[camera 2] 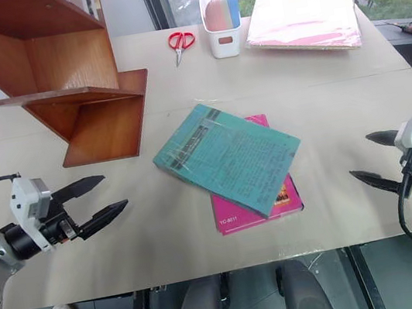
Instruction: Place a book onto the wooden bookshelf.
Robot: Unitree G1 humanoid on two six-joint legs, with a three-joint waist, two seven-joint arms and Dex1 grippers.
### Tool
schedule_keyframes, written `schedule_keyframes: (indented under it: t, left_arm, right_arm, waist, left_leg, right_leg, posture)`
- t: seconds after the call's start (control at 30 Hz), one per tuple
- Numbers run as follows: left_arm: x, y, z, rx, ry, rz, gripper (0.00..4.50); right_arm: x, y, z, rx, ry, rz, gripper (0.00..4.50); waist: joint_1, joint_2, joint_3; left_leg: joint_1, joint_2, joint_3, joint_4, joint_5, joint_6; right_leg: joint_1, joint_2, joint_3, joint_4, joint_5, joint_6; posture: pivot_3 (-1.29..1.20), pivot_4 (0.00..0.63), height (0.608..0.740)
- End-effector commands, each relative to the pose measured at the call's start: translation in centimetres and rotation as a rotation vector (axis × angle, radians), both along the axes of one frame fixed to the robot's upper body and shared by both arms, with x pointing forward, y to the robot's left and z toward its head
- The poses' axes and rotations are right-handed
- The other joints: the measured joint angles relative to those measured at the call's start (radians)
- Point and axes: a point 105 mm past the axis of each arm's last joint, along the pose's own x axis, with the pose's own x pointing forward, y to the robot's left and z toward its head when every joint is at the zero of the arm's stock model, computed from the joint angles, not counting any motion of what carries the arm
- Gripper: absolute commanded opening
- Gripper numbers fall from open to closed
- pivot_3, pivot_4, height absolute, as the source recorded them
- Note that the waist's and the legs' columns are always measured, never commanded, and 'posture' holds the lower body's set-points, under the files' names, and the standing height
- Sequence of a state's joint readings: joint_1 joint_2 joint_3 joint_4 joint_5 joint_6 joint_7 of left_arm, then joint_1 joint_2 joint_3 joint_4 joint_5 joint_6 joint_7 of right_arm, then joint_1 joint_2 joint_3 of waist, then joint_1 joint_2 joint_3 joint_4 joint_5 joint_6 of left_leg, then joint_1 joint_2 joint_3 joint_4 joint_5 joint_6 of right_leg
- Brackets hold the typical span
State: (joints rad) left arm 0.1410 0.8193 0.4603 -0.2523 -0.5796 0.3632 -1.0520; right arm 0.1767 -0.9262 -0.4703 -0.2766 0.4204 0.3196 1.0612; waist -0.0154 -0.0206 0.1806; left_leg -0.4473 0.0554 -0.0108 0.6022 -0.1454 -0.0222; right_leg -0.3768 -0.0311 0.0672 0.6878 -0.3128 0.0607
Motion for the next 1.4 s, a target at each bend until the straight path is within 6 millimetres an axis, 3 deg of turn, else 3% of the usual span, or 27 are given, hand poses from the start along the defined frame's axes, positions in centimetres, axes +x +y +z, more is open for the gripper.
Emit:
schedule_keyframes:
  t: [0.03, 0.13, 0.47, 0.7, 0.9, 1.1, 1.17, 1.4]
  left_arm:
    - [0.2, -0.9, 0.4, -0.005, -0.028, -0.034, 4.5]
    - [0.3, -2.3, 0.5, -0.054, -0.016, -0.073, 4.5]
    - [0.3, -4.4, 0.7, -0.172, 0.042, -0.111, 4.5]
    - [-0.8, -7.1, -0.1, -0.535, 0.363, -0.076, 4.5]
    - [-0.5, -9.5, -3.0, -0.815, 0.714, 0.048, 4.5]
    - [1.4, -11.2, -3.4, -1.047, 0.863, 0.157, 4.5]
    - [2.0, -12.5, -3.4, -1.115, 0.912, 0.153, 4.5]
    - [3.4, -14.1, -3.9, -1.172, 0.989, 0.157, 4.5]
  right_arm:
    - [0.2, 0.5, 0.8, 0.003, -0.048, 0.019, 4.44]
    - [0.2, 1.1, 1.0, 0.019, -0.065, 0.028, 4.44]
    - [0.3, 2.2, 1.6, 0.053, -0.109, 0.04, 4.44]
    - [-0.5, 4.6, 3.1, 0.11, -0.164, 0.148, 4.44]
    - [-2.0, 7.7, 4.2, 0.119, -0.206, 0.268, 4.44]
    - [-3.1, 8.8, 4.8, 0.129, -0.21, 0.32, 4.44]
    - [-4.2, 10.2, 5.4, 0.146, -0.228, 0.385, 4.44]
    - [-6.2, 11.7, 5.4, 0.171, -0.225, 0.433, 4.44]
  waist:
    - [0.0, 0.0, 0.0]
    - [0.002, 0.0, 0.0]
    - [0.0, 0.0, -0.001]
    - [0.0, 0.0, -0.001]
    - [0.001, 0.0, -0.001]
    - [0.007, -0.003, -0.002]
    - [0.007, -0.002, -0.003]
    - [0.008, -0.003, -0.004]
  left_leg:
    - [0.0, 0.0, 0.0, 0.0, 0.0, 0.0]
    - [0.0, 0.0, 0.0, 0.0, 0.0, 0.0]
    - [0.0, 0.0, 0.0, 0.001, 0.0, 0.0]
    - [0.0, 0.0, -0.001, 0.002, 0.0, 0.0]
    - [0.0, 0.0, -0.003, 0.008, 0.0, 0.0]
    - [0.001, 0.0, -0.005, 0.013, 0.0, 0.0]
    - [0.001, 0.0, -0.005, 0.014, 0.0, 0.0]
    - [0.001, -0.001, -0.006, 0.014, 0.0, 0.001]
  right_leg:
    - [0.0, 0.0, 0.0, 0.0, 0.0, 0.0]
    - [0.0, 0.0, 0.0, 0.0, 0.0, 0.0]
    - [0.0, 0.0, 0.0, 0.001, 0.0, 0.0]
    - [0.0, 0.0, 0.0, 0.003, 0.0, 0.0]
    - [0.002, 0.001, -0.001, 0.008, 0.0, 0.001]
    - [0.006, 0.0, -0.002, 0.008, 0.001, 0.001]
    - [0.006, 0.0, -0.002, 0.008, 0.001, 0.001]
    - [0.006, 0.001, -0.003, 0.008, 0.001, 0.001]
  posture:
    - [0.0, 0.15, 0.74]
    - [0.0, 0.15, 0.74]
    - [0.0, 0.15, 0.74]
    - [0.0, 0.15, 0.74]
    - [0.0, 0.15, 0.74]
    - [0.0, 0.15, 0.74]
    - [0.0, 0.15, 0.74]
    - [0.0, 0.15, 0.74]
